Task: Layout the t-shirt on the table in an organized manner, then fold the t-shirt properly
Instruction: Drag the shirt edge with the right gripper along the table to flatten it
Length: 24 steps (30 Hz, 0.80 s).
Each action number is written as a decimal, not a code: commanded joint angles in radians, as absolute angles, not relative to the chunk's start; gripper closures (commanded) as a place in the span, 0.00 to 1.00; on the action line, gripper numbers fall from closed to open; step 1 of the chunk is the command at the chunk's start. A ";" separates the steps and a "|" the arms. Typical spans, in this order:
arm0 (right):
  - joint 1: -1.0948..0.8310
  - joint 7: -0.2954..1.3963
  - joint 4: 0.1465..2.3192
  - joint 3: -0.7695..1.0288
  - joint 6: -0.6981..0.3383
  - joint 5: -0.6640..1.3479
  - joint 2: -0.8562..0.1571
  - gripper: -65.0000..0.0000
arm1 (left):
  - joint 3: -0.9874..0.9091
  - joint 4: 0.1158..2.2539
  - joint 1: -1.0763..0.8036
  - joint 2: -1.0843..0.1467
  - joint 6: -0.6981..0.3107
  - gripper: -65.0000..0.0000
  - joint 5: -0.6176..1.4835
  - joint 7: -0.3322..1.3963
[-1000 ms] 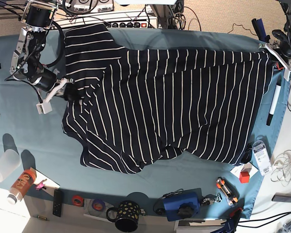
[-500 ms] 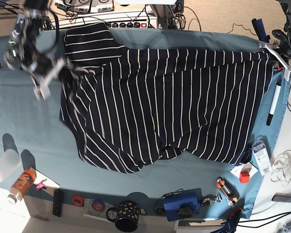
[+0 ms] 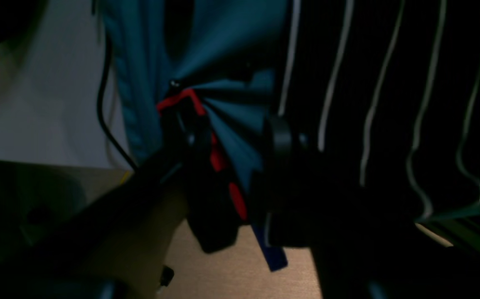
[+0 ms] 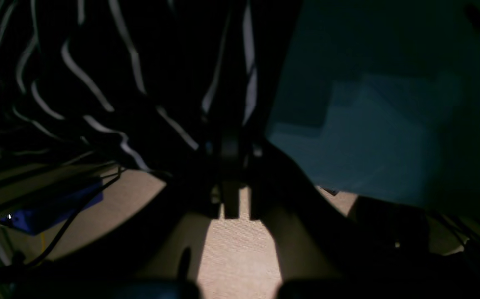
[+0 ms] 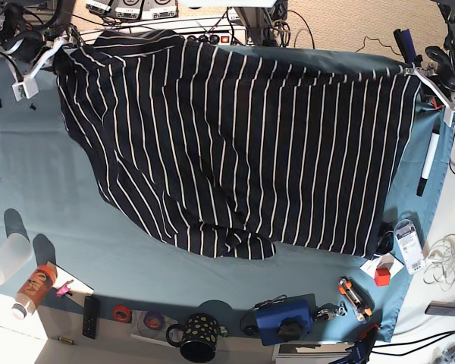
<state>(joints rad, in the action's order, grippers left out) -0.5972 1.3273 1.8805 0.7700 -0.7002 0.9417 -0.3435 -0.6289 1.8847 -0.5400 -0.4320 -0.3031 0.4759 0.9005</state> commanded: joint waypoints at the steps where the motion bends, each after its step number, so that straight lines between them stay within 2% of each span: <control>1: -0.601 1.317 1.896 0.778 -0.698 0.950 -0.360 1.00 | -0.639 1.895 -0.545 -0.448 -0.295 0.66 0.476 0.897; 2: -0.601 1.320 1.896 0.778 -0.698 0.950 -0.360 0.98 | -0.639 1.895 -0.545 -0.448 -0.295 0.66 0.476 0.897; 4: -0.601 1.330 1.897 0.778 -0.698 0.950 -0.362 0.76 | -0.639 1.895 -0.546 -0.448 -0.295 0.66 0.476 0.897; 5: -0.601 1.332 1.897 0.778 -0.698 0.954 -0.368 0.68 | -0.639 1.895 -0.546 -0.448 -0.295 0.66 0.476 0.897; 6: -0.601 1.338 1.897 0.778 -0.698 0.955 -0.381 0.65 | -0.639 1.895 -0.546 -0.448 -0.295 0.66 0.476 0.897; 9: -0.601 1.380 1.899 0.793 -0.698 1.033 -0.438 0.65 | -0.639 1.895 -0.546 -0.449 -0.295 0.66 0.476 0.897; 12: -0.571 1.277 1.904 0.868 -0.698 1.135 -0.494 0.65 | -0.639 1.895 -0.545 -0.449 -0.295 0.66 0.475 0.897; 16: -0.377 1.175 1.903 0.953 -0.698 1.050 -0.531 0.65 | -0.639 1.895 -0.545 -0.449 -0.295 0.66 0.476 0.897; 20: -0.200 1.203 1.864 0.819 -0.698 0.992 -0.609 0.65 | -0.639 1.895 -0.546 -0.448 -0.295 0.66 0.476 0.897; 24: -0.030 1.110 1.693 0.574 -0.690 0.870 -0.664 0.65 | -0.639 1.895 -0.546 -0.449 -0.295 0.66 0.476 0.897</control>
<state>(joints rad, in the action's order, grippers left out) -0.0387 1.1286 1.6737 0.5560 -0.6907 0.8581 -0.6353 -0.6296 1.8839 -0.5396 -0.4324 -0.3031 0.4759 0.9009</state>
